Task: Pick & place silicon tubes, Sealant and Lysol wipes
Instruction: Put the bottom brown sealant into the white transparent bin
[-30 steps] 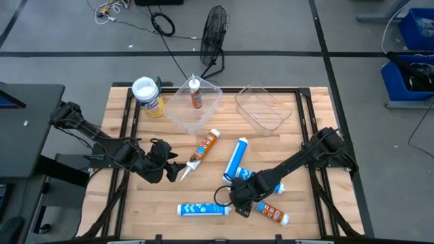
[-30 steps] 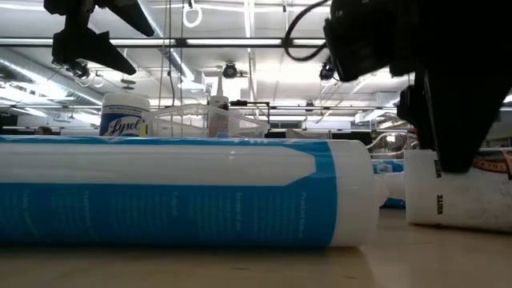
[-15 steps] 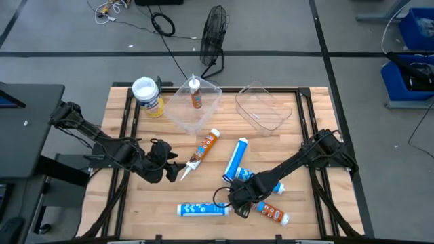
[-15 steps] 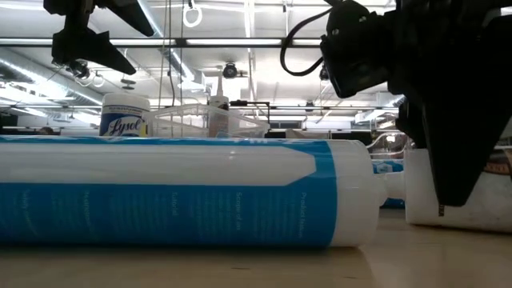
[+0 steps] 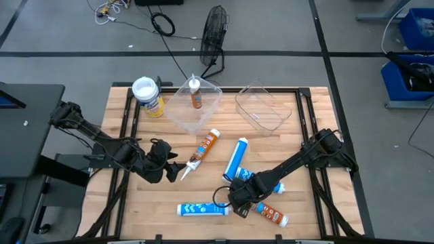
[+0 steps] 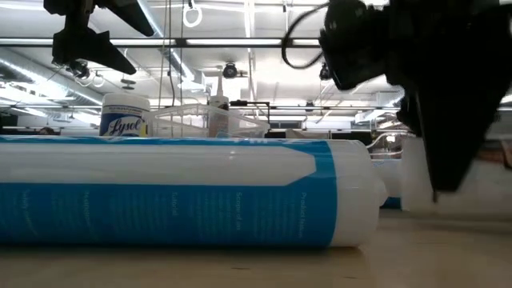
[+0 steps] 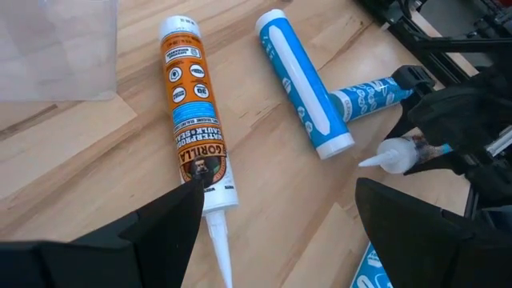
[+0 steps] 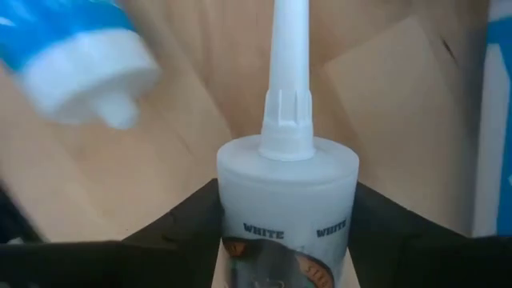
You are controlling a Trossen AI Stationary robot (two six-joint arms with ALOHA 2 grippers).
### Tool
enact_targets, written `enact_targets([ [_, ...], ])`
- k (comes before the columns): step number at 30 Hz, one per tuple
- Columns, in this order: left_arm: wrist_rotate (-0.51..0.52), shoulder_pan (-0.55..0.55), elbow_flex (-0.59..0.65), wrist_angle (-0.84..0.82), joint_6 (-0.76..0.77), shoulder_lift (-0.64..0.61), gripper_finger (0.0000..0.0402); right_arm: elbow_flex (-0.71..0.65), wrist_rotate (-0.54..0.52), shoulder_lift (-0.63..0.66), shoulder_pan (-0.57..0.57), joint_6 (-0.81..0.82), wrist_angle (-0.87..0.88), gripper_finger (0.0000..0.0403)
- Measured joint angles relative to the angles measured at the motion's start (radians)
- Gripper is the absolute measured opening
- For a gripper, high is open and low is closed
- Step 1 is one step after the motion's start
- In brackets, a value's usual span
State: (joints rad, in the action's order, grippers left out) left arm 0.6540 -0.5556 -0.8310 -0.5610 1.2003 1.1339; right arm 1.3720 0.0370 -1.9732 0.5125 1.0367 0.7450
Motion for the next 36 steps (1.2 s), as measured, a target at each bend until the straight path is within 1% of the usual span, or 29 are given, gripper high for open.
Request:
enact_targets([
  [4,0.0,0.0,0.0,0.007,0.0,0.0,0.033,0.031,-0.005,0.005,0.004,-0.005,0.019,0.021],
  [9,0.0,0.0,0.0,0.011,0.001,0.0,0.033,0.096,-0.047,0.005,0.013,-0.009,0.091,0.021],
  [18,0.0,0.0,0.0,0.019,0.017,0.0,0.033,0.254,-0.186,0.005,0.031,-0.048,0.322,0.021],
  [26,0.0,0.0,0.0,0.03,0.021,0.0,0.033,0.389,-0.333,0.005,0.026,-0.098,0.47,0.021],
  [32,-0.001,0.0,0.0,0.034,0.019,0.0,0.033,0.515,-0.461,0.005,-0.009,-0.152,0.609,0.021],
  [36,-0.001,0.0,0.0,0.033,0.018,0.0,0.033,0.61,-0.591,0.01,-0.036,-0.181,0.75,0.021],
])
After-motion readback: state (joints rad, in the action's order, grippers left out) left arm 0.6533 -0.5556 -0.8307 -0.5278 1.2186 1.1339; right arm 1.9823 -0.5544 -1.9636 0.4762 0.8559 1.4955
